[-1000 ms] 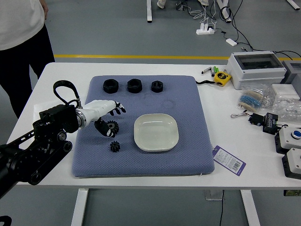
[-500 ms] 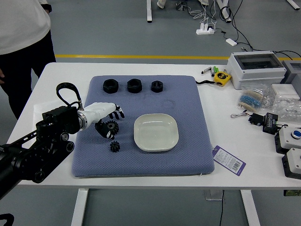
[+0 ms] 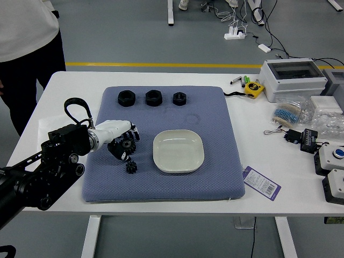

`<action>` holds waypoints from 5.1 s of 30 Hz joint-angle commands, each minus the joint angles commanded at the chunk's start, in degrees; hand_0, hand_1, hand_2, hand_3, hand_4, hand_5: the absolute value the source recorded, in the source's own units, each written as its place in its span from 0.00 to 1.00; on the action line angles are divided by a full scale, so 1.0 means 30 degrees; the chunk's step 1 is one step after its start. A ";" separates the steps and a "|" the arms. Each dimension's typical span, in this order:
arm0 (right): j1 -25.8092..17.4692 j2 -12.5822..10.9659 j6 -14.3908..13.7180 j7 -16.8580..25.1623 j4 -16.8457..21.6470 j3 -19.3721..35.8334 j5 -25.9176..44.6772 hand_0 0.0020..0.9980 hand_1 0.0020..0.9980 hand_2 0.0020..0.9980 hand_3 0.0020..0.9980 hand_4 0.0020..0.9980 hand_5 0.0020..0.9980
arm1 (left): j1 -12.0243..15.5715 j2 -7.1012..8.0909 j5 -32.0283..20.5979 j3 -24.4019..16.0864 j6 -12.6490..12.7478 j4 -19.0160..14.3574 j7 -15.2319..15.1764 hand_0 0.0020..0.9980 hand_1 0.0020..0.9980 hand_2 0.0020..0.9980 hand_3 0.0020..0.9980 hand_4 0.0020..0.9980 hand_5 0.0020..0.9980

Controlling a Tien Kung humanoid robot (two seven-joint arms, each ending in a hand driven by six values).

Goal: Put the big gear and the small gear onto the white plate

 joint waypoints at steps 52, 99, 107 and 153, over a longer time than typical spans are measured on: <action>0.0301 -0.0071 0.0057 -0.0137 0.0012 0.0104 -0.0243 0.65 0.65 0.73 0.58 0.85 0.68 | -0.2189 -0.0136 -0.1189 0.2281 0.0071 -0.4420 0.0463 0.27 0.35 0.39 0.43 0.50 0.00; 0.0370 -0.0121 -0.0113 -0.0174 0.0096 0.0292 -0.0601 0.65 0.65 0.73 0.58 0.85 0.69 | -0.3876 -0.3660 -0.0080 0.5063 0.2259 0.2424 -0.1833 0.37 0.48 0.53 0.56 1.00 0.19; 0.0440 -0.0129 -0.0122 -0.0106 0.0080 0.0223 -0.0459 0.65 0.65 0.73 0.58 0.85 0.69 | -0.3889 -0.3602 -0.0416 0.5164 0.1822 0.2485 -0.1867 0.41 0.53 0.56 0.58 1.00 0.26; 0.0139 -0.0030 -0.0094 0.0040 -0.0043 0.0098 -0.0036 0.65 0.66 0.73 0.58 0.85 0.68 | -0.0725 0.2716 0.0306 0.1729 -0.3943 -0.6928 0.1324 0.46 0.59 0.58 0.59 0.98 0.11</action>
